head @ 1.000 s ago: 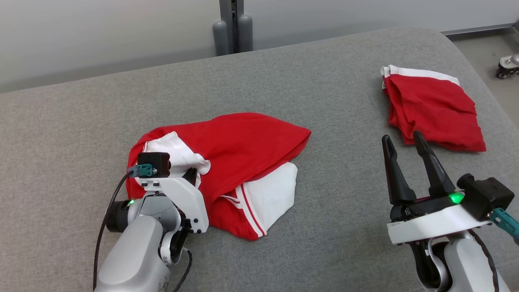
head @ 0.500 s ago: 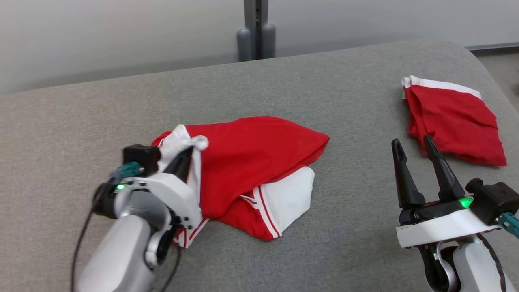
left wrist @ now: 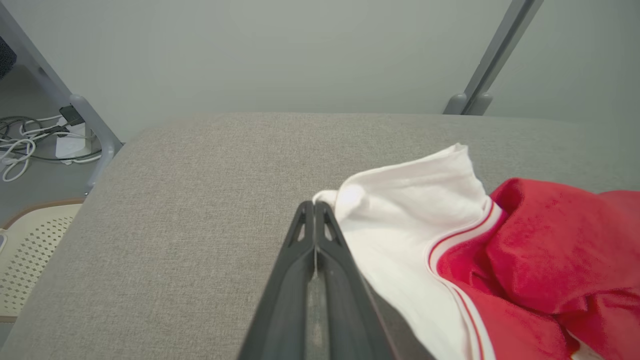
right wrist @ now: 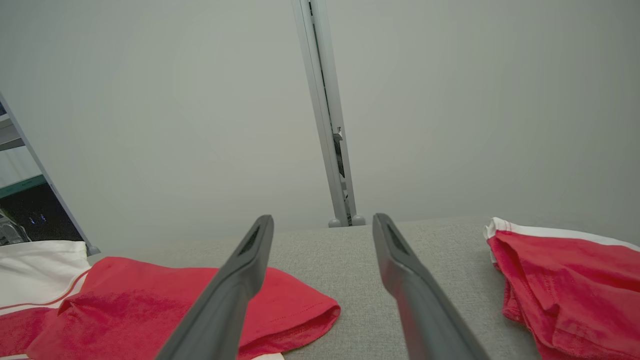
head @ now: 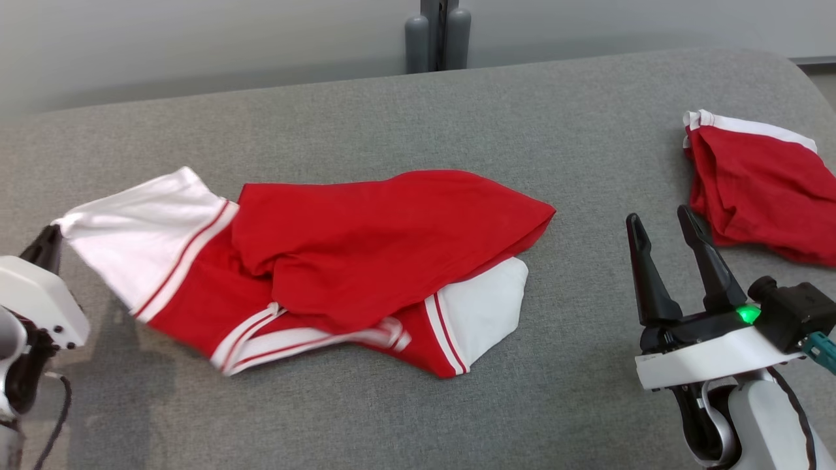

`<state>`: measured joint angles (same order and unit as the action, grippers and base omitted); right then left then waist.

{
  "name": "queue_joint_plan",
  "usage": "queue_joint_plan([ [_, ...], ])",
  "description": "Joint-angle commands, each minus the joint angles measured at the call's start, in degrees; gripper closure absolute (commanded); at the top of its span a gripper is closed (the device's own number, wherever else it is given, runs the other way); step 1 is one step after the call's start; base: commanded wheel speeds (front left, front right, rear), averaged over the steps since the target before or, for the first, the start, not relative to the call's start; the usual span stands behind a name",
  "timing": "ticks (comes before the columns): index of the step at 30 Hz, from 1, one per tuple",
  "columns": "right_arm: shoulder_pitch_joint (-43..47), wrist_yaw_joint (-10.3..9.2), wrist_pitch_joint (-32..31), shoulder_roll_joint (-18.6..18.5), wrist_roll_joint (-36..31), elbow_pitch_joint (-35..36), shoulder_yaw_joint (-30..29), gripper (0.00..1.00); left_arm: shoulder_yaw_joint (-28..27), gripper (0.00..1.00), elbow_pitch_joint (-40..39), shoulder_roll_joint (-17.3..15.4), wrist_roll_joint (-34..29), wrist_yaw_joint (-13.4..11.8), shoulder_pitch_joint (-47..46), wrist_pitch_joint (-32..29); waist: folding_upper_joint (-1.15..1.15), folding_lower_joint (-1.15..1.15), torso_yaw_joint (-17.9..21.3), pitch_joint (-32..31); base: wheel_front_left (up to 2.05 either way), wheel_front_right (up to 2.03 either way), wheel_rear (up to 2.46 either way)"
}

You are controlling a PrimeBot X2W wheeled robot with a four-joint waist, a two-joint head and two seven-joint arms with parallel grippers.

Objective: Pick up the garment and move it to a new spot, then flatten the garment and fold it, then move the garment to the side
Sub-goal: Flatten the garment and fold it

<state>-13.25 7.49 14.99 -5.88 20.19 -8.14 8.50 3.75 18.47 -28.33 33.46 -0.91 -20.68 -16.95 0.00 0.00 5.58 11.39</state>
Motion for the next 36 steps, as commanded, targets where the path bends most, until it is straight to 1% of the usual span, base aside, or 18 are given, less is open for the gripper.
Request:
queue_joint_plan([
  [1,-0.5,0.01,0.3,-0.4,0.0,0.3,0.0,0.00,-0.1,1.00,0.2,0.2,0.4,0.4,-1.1,0.3,0.00,0.00,0.3,0.4,0.00,0.00,0.00],
  [3,-1.2,0.01,0.3,-0.6,0.2,0.1,0.2,0.00,-0.5,1.00,4.1,-0.4,1.2,1.9,-3.5,1.0,0.00,0.00,0.6,1.1,0.00,0.00,0.00],
  [5,-1.8,0.01,0.3,-0.7,0.4,-0.1,0.6,0.00,0.0,1.00,7.9,-1.4,0.7,3.5,-5.3,1.6,0.00,0.00,1.0,1.5,0.00,0.00,0.00],
  [10,-2.8,0.01,0.3,-1.0,0.6,-0.5,0.9,0.00,0.1,1.00,17.0,-1.8,-0.1,4.5,-10.4,5.8,0.00,0.00,1.8,2.4,0.00,0.00,0.00],
  [11,-2.9,0.01,0.3,-0.9,0.6,-0.7,1.0,0.00,0.2,0.73,18.8,-1.8,-0.2,4.9,-10.9,6.5,0.00,0.00,1.9,2.4,0.00,0.00,0.00],
  [12,-2.9,0.01,0.3,-0.9,0.5,-0.8,1.2,0.00,0.5,0.00,20.4,-1.7,-0.1,5.3,-11.3,6.9,0.00,0.00,2.0,2.2,0.00,0.00,0.00],
  [15,-2.8,0.01,0.3,-0.8,0.3,-1.1,1.4,0.00,1.1,0.00,23.3,-2.0,-0.7,6.1,-12.4,9.6,0.00,0.00,2.0,1.6,0.00,0.00,0.00],
  [18,-1.9,0.01,0.3,-1.0,0.2,-1.6,1.6,0.00,1.7,0.00,24.1,-1.7,-1.2,6.6,-11.3,13.0,0.00,0.00,1.5,0.4,0.00,0.00,0.00],
  [21,-1.2,0.01,0.3,-1.3,0.2,-1.9,1.7,0.00,2.3,0.00,22.5,-0.8,-1.3,6.9,-8.9,16.0,0.00,0.00,0.3,-0.9,0.00,0.00,0.00],
  [24,-0.3,0.01,0.3,-1.9,0.2,-2.4,2.5,0.00,2.8,0.00,18.7,0.6,-1.4,6.9,-6.1,19.0,0.00,0.00,-1.3,-2.5,0.00,0.00,0.00],
  [28,0.4,0.01,0.3,-3.2,0.0,-3.0,3.5,0.00,3.4,0.00,11.3,3.2,-2.0,4.9,-0.8,23.0,0.00,0.00,-3.7,-4.2,0.00,0.00,0.00],
  [31,0.6,0.01,0.3,-4.3,-0.3,-3.7,5.1,0.00,4.4,0.00,4.7,5.0,-3.2,2.8,3.6,24.8,0.00,0.00,-5.5,-5.0,0.00,0.00,0.00],
  [36,-2.0,0.01,0.3,-7.3,-1.0,-6.0,11.5,0.00,5.9,0.00,-6.6,7.7,-5.8,-1.8,10.8,27.7,0.00,0.00,-8.3,-5.6,0.00,0.00,0.00],
])
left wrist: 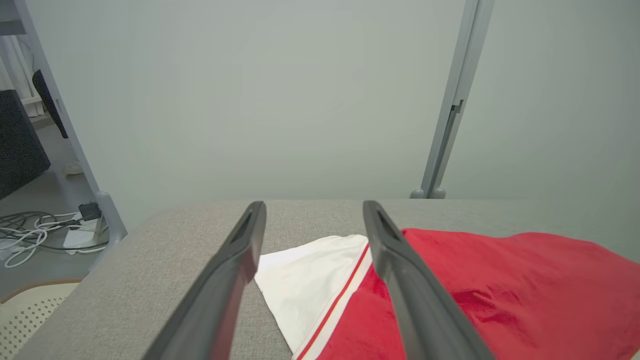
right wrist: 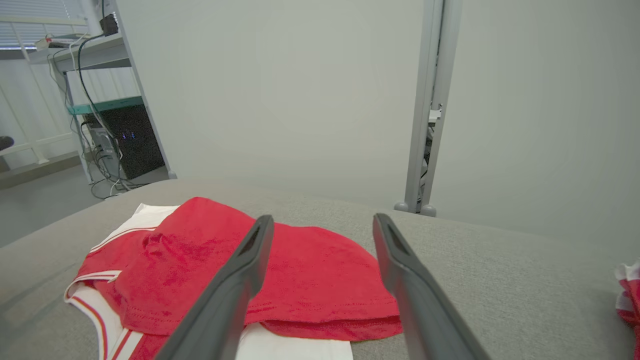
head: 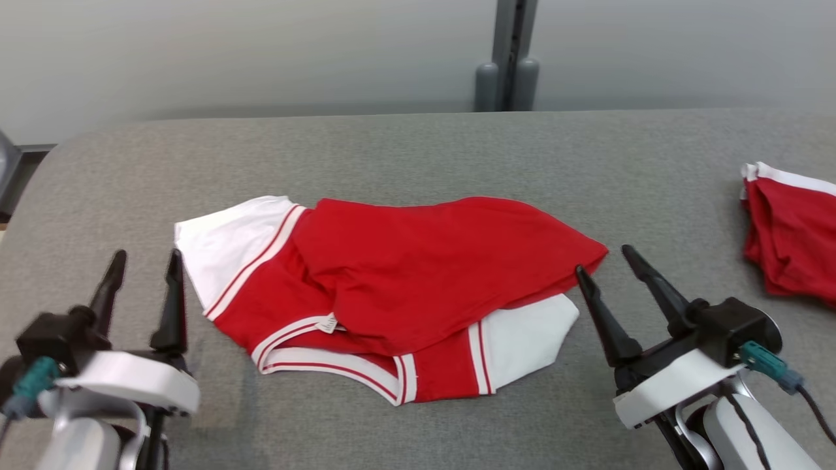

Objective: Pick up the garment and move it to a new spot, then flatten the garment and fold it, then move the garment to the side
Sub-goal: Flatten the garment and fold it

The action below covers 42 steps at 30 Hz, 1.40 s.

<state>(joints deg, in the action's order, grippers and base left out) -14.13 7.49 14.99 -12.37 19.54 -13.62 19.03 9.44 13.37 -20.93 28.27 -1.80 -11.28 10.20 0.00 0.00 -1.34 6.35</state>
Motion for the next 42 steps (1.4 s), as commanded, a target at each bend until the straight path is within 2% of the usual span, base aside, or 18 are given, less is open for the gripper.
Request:
queue_joint_plan([
  [1,-1.8,0.01,-0.1,-1.7,-0.8,-1.4,2.4,0.00,0.5,0.00,-3.3,1.0,-1.0,-1.8,2.6,1.0,0.00,0.00,-2.0,-0.6,0.00,0.00,0.00],
  [3,-3.2,0.00,-1.7,-3.6,-1.7,-3.5,5.7,0.00,1.2,0.00,-6.4,2.6,-1.2,-3.0,4.9,1.6,0.00,0.00,-3.2,-0.8,0.00,0.00,0.00],
  [7,-7.3,0.00,-6.3,-7.6,-4.1,-7.3,13.5,0.00,3.1,0.00,-10.0,5.5,-0.5,-3.8,7.6,1.8,0.00,0.00,-5.9,-1.1,0.00,0.00,0.00],
  [8,-7.3,0.00,-6.3,-7.6,-4.1,-7.3,13.5,0.00,3.1,0.00,-10.0,5.5,-0.5,-3.8,7.6,1.8,0.00,0.00,-5.9,-1.1,0.00,0.00,0.00],
  [14,-13.9,0.00,-14.4,-13.0,-3.0,-11.4,26.8,0.00,4.9,0.00,-10.0,7.7,0.4,-3.1,8.2,2.0,0.00,0.00,-9.5,-1.2,0.00,0.00,0.00],
  [18,-18.1,0.00,-19.2,-15.0,-1.2,-13.7,33.9,0.00,5.1,0.00,-9.5,8.2,0.6,-3.0,7.8,2.4,0.00,0.00,-11.5,-1.1,0.00,0.00,0.00],
  [26,-24.3,-0.01,-23.0,-16.1,2.3,-18.3,41.7,0.00,4.9,0.00,-8.6,8.7,1.2,-2.8,7.4,3.1,0.00,0.00,-14.5,0.0,0.00,0.00,0.00],
  [34,-28.6,-0.01,-18.9,-14.6,4.4,-23.8,41.8,0.00,5.3,0.00,-7.7,9.1,1.2,-2.7,7.1,3.6,0.00,0.00,-16.2,1.2,0.00,0.00,0.00],
  [35,-28.9,0.00,-18.2,-14.4,4.5,-24.3,41.6,0.19,5.4,0.00,-7.6,9.2,1.3,-2.6,6.9,3.6,0.00,0.00,-16.3,1.3,0.00,0.00,0.00],
  [36,-29.3,-0.01,-17.4,-14.1,4.9,-25.0,41.3,0.61,5.5,0.00,-7.5,9.3,1.3,-2.6,6.7,3.7,0.00,0.00,-16.3,1.4,0.00,0.00,0.00],
  [37,-29.5,-0.01,-16.7,-13.9,5.2,-25.6,40.9,0.83,5.6,0.00,-7.5,9.3,1.2,-2.5,6.7,3.7,0.00,0.00,-16.3,1.5,0.00,0.00,0.00],
  [38,-29.7,-0.01,-15.9,-13.6,5.5,-26.0,40.5,1.00,5.6,0.00,-7.4,9.3,1.2,-2.5,6.7,3.8,0.00,0.00,-16.3,1.5,0.00,0.00,0.00],
  [42,-31.0,-0.01,-11.9,-12.7,8.2,-27.1,37.2,1.00,5.7,0.00,-7.2,9.2,1.1,-2.6,6.8,3.8,0.00,0.00,-15.5,1.9,0.00,0.00,0.00],
])
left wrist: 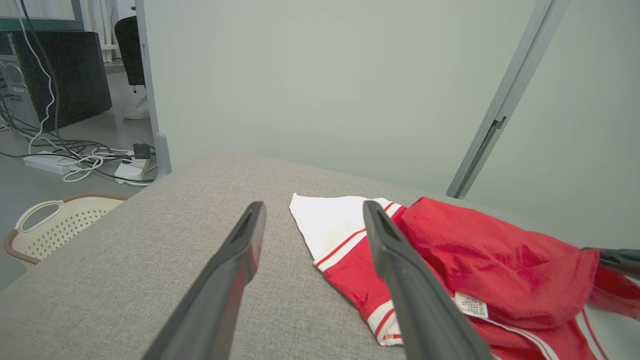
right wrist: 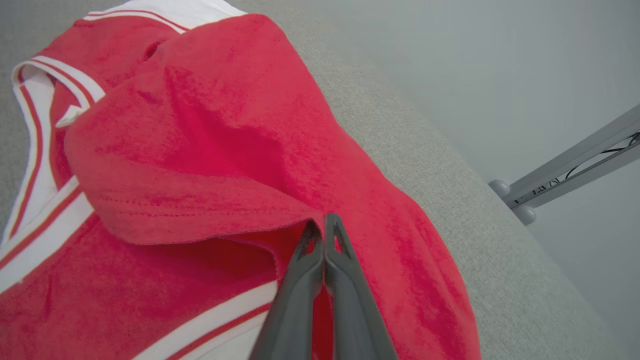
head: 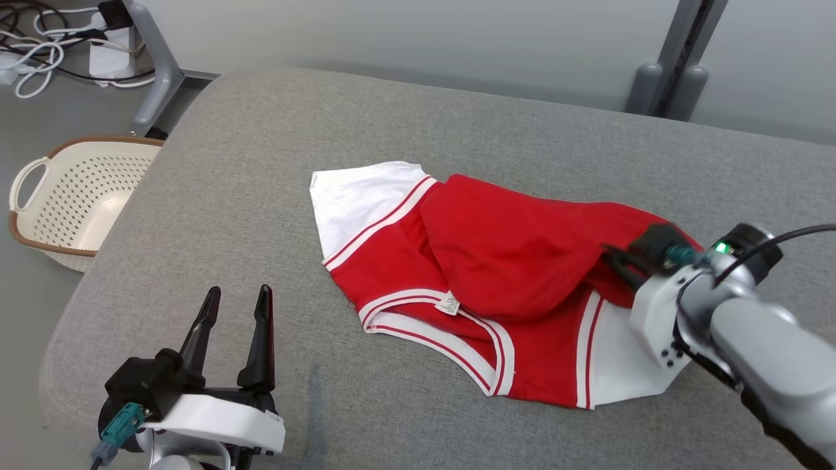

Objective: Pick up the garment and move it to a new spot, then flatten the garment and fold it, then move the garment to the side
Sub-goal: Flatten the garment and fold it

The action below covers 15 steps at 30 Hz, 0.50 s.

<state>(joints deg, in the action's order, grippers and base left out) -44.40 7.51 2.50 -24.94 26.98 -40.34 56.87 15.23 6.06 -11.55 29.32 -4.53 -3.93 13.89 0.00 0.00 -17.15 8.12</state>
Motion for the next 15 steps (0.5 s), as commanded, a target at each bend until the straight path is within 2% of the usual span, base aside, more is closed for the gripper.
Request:
queue_joint_plan([
  [1,-1.0,-0.03,1.7,0.2,2.1,-0.6,-2.1,1.00,0.0,0.00,0.1,-0.2,0.0,0.1,-0.6,0.1,0.00,0.00,0.5,0.3,0.00,0.00,0.00],
  [4,-2.2,-0.02,4.3,0.4,7.5,-1.2,-7.0,1.00,0.3,0.00,-0.4,-0.3,-0.3,0.3,-1.3,0.2,0.00,0.00,1.2,1.5,0.00,0.00,0.00],
  [8,-5.6,-0.02,4.8,-1.5,15.1,-1.8,-12.1,1.00,1.0,0.00,-1.4,-0.3,-0.8,0.3,-2.5,-0.1,0.00,0.00,1.9,4.8,0.00,0.00,0.00],
  [9,-5.6,-0.02,4.8,-1.5,15.1,-1.8,-12.1,1.00,1.0,0.00,-1.4,-0.3,-0.8,0.3,-2.5,-0.1,0.00,0.00,1.9,4.8,0.00,0.00,0.00],
  [15,-14.3,-0.02,1.5,-7.4,22.9,-4.2,-15.6,1.00,2.2,0.00,-2.8,0.3,-1.8,0.9,-6.0,-0.2,0.00,0.00,1.2,12.1,0.00,0.00,0.00],
])
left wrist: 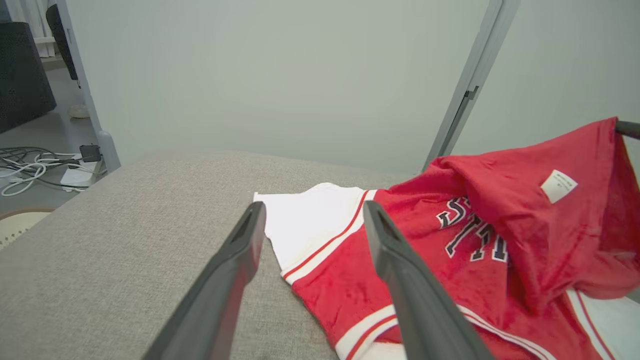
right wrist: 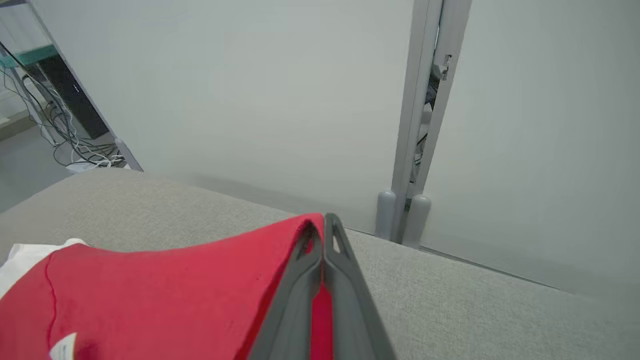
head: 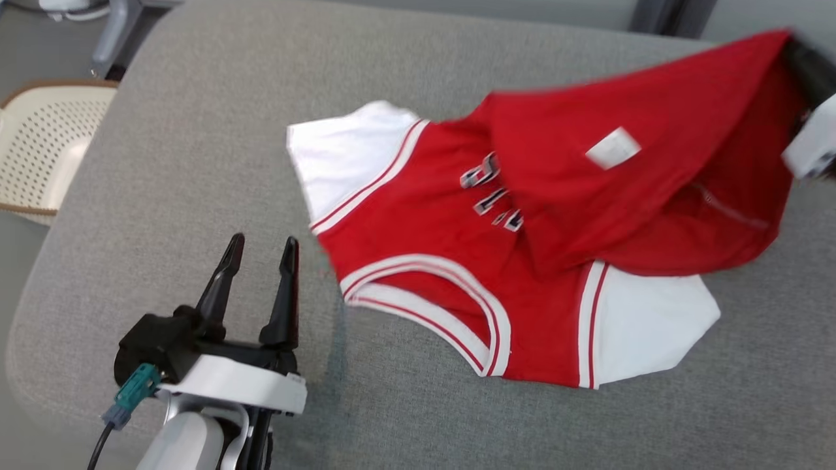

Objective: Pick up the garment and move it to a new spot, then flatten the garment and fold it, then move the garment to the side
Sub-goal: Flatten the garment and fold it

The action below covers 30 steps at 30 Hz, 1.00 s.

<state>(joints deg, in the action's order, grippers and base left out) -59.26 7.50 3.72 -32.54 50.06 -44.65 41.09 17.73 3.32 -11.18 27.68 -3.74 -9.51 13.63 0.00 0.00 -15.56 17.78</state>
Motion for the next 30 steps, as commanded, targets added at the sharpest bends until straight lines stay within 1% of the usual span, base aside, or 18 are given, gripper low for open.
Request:
queue_joint_plan([
  [1,-1.0,-0.01,-0.1,-0.6,0.5,-0.5,-0.3,1.00,0.1,0.00,-0.2,0.1,-0.3,0.2,-1.0,0.1,0.00,0.00,-0.7,3.5,0.00,0.00,0.00],
  [2,-2.7,-0.01,-0.5,-1.6,0.6,-1.5,-0.7,1.00,0.4,0.00,-0.2,0.3,-0.6,0.3,-1.6,0.2,0.00,0.00,-1.0,4.6,0.00,0.00,0.00],
  [4,-5.9,-0.01,-1.2,-2.4,2.2,-3.9,-1.9,1.00,1.0,0.00,-0.2,0.7,-0.8,0.7,-2.9,0.3,0.00,0.00,-1.7,6.6,0.00,0.00,0.00],
  [5,-7.5,-0.01,-1.4,-3.1,2.1,-5.3,-2.3,1.00,1.1,0.00,-0.1,0.8,-1.1,0.6,-3.4,0.4,0.00,0.00,-2.0,7.4,0.00,0.00,0.00],
  [6,-8.9,-0.01,-1.5,-3.6,1.6,-7.0,-2.3,0.80,1.4,0.00,0.1,1.1,-1.2,0.8,-3.9,0.5,0.00,0.00,-2.3,8.0,0.00,0.00,0.00],
  [7,-10.2,-0.01,-1.5,-3.8,1.8,-8.7,-2.6,0.52,1.6,0.00,0.2,1.4,-1.2,1.0,-4.4,0.5,0.00,0.00,-2.5,8.5,0.00,0.00,0.00],
  [8,-11.3,-0.01,-0.8,-3.5,2.2,-10.6,-3.2,0.00,1.8,0.00,0.5,1.5,-1.4,1.2,-4.7,0.6,0.00,0.00,-2.7,8.8,0.00,0.00,0.00],
  [11,-13.0,0.00,1.2,-2.5,1.4,-15.9,-3.6,0.00,2.2,0.00,1.7,1.9,-1.6,1.4,-5.3,0.8,0.00,0.00,-2.7,8.2,0.00,0.00,0.00],
  [13,-12.2,0.00,2.1,-2.0,-0.2,-18.3,-2.1,0.00,2.4,0.00,2.6,2.2,-1.6,1.9,-5.5,1.0,0.00,0.00,-2.4,6.9,0.00,0.00,0.00],
  [15,-10.9,-0.02,3.9,-1.4,-0.8,-20.0,-1.3,0.00,2.4,0.00,3.5,2.3,-1.5,2.1,-5.3,1.1,0.00,0.00,-1.9,5.1,0.00,0.00,0.00],
  [17,-9.1,-0.01,6.9,-0.2,-0.6,-20.7,-1.5,0.00,2.3,0.00,4.3,2.2,-1.4,2.3,-4.7,1.1,0.00,0.00,-0.9,3.0,0.00,0.00,0.00],
  [19,-6.2,0.00,9.2,1.9,1.0,-19.5,-2.2,0.00,2.0,0.00,5.0,1.9,-1.2,2.4,-3.8,1.2,0.00,0.00,0.3,0.7,0.00,0.00,0.00],
  [23,0.5,-0.01,11.2,3.8,3.7,-13.7,-3.1,0.00,1.6,0.00,5.6,1.2,-1.0,2.3,-2.5,1.2,0.00,0.00,3.1,-2.9,0.00,0.00,0.00],
  [27,7.8,0.00,11.5,6.3,7.1,-7.3,-4.6,0.00,1.4,0.00,5.2,0.2,-0.9,1.9,-1.4,0.7,0.00,0.00,5.1,-5.0,0.00,0.00,0.00],
  [30,11.6,0.00,10.4,7.0,9.0,-4.9,-4.3,0.00,1.5,0.00,4.6,-0.3,-0.8,1.7,-1.0,0.1,0.00,0.00,5.8,-5.7,0.00,0.00,0.00],
])
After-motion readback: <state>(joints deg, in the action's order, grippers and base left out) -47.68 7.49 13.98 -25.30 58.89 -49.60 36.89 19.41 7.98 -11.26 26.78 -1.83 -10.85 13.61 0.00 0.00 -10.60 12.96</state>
